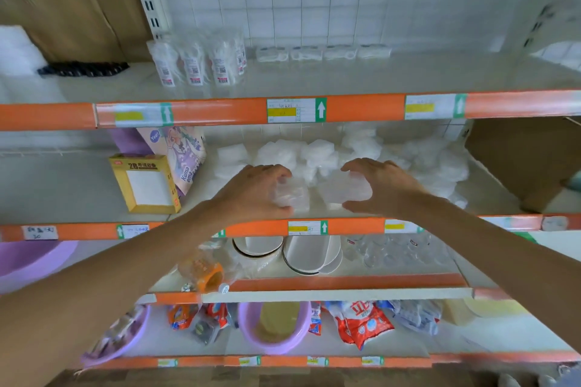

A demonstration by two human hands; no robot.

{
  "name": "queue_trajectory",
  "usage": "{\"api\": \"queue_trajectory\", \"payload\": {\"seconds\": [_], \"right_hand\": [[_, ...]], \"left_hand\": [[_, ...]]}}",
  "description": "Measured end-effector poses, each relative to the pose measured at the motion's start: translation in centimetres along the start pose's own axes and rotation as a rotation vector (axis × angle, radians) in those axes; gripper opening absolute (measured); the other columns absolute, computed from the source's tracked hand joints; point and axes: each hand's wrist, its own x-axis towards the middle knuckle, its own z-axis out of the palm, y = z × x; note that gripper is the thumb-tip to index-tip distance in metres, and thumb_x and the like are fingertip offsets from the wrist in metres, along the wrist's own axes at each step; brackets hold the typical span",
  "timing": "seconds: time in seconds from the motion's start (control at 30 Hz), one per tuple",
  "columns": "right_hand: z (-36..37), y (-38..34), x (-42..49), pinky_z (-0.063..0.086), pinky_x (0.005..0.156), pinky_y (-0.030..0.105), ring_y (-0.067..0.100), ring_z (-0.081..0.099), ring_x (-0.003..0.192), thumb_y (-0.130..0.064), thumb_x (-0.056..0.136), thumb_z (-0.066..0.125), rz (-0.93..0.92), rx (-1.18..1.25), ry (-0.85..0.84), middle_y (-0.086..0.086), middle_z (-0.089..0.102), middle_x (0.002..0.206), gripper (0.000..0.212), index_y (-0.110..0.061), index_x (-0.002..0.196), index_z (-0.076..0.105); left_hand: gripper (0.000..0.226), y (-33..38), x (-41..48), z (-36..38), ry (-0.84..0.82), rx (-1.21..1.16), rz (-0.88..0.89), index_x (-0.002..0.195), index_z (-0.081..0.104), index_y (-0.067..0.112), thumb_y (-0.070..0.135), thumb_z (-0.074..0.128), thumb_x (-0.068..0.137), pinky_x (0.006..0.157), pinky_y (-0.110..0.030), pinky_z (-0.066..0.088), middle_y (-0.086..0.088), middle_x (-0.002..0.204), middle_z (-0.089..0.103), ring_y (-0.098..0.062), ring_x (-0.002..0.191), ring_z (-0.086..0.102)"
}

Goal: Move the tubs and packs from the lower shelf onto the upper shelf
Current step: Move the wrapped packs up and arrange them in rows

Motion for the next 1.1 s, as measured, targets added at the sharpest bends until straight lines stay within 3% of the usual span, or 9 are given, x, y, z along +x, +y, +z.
{"api": "queue_trajectory", "payload": {"seconds": [0.1,0.3,0.53,0.67,0.8,0.97,1.1], "right_hand": [[-3.2,-0.6,-0.7,0.037,0.093,0.027,0.023,0.053,0.119,-0.057,0.077,0.072,0.003,-0.011,0.04,-0.013,0.054,0.137,0.069,-0.036,0.136,0.043],[-9.9,-1.5,-1.6,0.04,0.1,0.033,0.025,0.054,0.118,-0.058,0.076,0.072,-0.034,-0.057,0.149,-0.009,0.056,0.134,0.071,-0.032,0.136,0.046],[-14.8,0.5,1.1,0.038,0.103,0.038,0.027,0.057,0.116,-0.055,0.076,0.073,-0.021,-0.048,0.297,-0.004,0.057,0.134,0.07,-0.027,0.135,0.048],[-15.3,3.1,4.4,0.033,0.108,0.039,0.027,0.049,0.127,-0.049,0.079,0.074,0.034,-0.064,0.263,-0.005,0.051,0.141,0.073,-0.027,0.14,0.041],[-15.3,6.0,8.4,0.037,0.108,0.039,0.022,0.05,0.129,-0.039,0.075,0.082,0.075,0.06,0.217,-0.002,0.054,0.139,0.073,-0.022,0.137,0.048],[-14.3,10.1,13.8,0.034,0.101,0.02,0.014,0.049,0.128,-0.034,0.071,0.086,0.003,0.215,0.097,-0.005,0.054,0.138,0.071,-0.027,0.134,0.054],[-14.2,12.0,17.1,0.025,0.096,0.014,0.0,0.035,0.128,-0.027,0.079,0.081,-0.101,0.305,-0.044,-0.013,0.041,0.14,0.064,-0.035,0.134,0.05]], "left_hand": [[0.063,1.7,-0.1,-2.9,0.042,0.006,0.08,0.129,0.055,0.024,0.043,0.078,0.074,0.089,-0.02,0.033,0.012,0.121,0.062,-0.011,0.111,0.056],[0.064,4.6,1.1,-8.9,0.158,-0.135,0.196,0.124,0.06,0.022,0.045,0.083,0.068,0.089,-0.021,0.045,0.012,0.117,0.065,-0.007,0.106,0.059],[0.064,5.9,4.2,-12.9,0.274,-0.241,0.16,0.126,0.057,0.026,0.043,0.084,0.07,0.093,-0.024,0.045,0.016,0.118,0.061,-0.005,0.111,0.056],[0.064,5.6,6.9,-13.4,0.285,-0.242,0.12,0.127,0.056,0.023,0.04,0.084,0.072,0.094,-0.025,0.044,0.009,0.12,0.062,-0.008,0.112,0.056],[0.075,5.2,10.7,-13.4,0.25,-0.21,0.086,0.135,0.05,0.024,0.044,0.084,0.072,0.088,-0.02,0.038,0.009,0.122,0.058,-0.008,0.112,0.054],[0.078,5.3,17.3,-12.8,0.246,-0.166,0.061,0.136,0.046,0.023,0.039,0.085,0.071,0.095,-0.027,0.042,0.006,0.127,0.058,-0.013,0.116,0.054],[0.072,5.4,23.5,-12.6,0.286,-0.162,0.022,0.132,0.051,0.023,0.037,0.085,0.07,0.094,-0.026,0.043,0.008,0.123,0.059,-0.012,0.113,0.055]]}}
